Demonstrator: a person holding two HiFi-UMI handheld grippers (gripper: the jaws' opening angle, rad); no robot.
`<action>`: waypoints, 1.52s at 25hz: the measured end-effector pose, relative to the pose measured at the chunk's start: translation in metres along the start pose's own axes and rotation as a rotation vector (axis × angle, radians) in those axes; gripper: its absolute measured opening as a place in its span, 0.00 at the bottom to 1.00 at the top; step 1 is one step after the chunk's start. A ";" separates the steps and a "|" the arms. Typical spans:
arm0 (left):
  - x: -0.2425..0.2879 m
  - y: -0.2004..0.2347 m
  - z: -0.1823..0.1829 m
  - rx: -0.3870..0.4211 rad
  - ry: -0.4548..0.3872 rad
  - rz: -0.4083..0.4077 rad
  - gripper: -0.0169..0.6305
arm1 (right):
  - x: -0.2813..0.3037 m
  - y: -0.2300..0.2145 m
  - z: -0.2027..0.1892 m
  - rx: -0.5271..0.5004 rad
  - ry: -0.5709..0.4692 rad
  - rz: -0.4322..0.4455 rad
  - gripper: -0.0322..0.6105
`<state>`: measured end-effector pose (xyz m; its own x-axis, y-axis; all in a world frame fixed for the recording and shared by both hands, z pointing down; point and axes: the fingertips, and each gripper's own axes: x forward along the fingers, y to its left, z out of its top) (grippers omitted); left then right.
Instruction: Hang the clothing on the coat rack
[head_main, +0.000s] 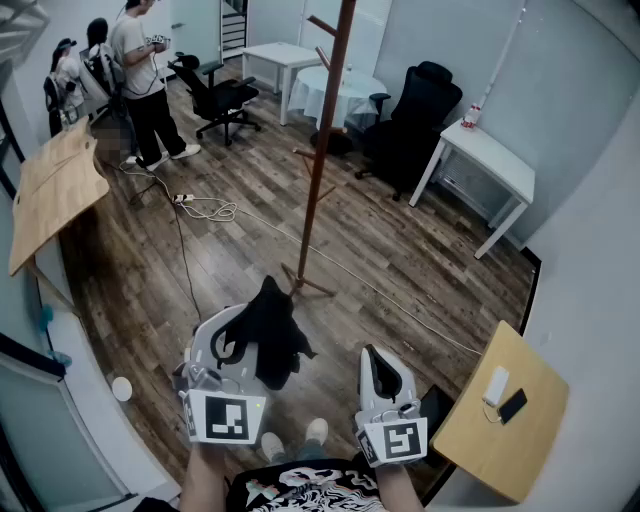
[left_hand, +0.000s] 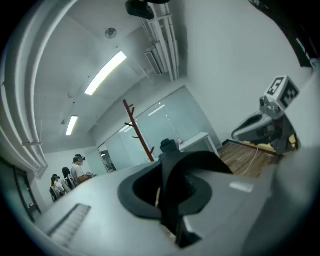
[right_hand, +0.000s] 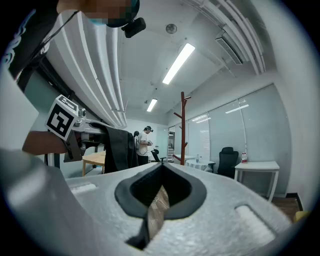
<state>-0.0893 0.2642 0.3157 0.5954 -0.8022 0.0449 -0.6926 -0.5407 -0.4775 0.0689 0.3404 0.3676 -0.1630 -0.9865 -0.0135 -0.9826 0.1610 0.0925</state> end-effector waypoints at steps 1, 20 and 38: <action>0.002 -0.003 0.000 -0.003 0.002 0.001 0.04 | -0.001 -0.002 -0.002 0.006 -0.002 0.002 0.05; 0.025 -0.024 0.017 -0.004 0.021 0.040 0.04 | 0.001 -0.025 -0.003 0.138 -0.051 0.116 0.05; 0.055 -0.037 0.022 0.001 0.112 0.136 0.04 | 0.016 -0.060 -0.025 0.166 0.006 0.200 0.05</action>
<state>-0.0219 0.2460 0.3164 0.4470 -0.8912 0.0775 -0.7630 -0.4250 -0.4870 0.1278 0.3143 0.3865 -0.3553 -0.9347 -0.0051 -0.9322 0.3547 -0.0722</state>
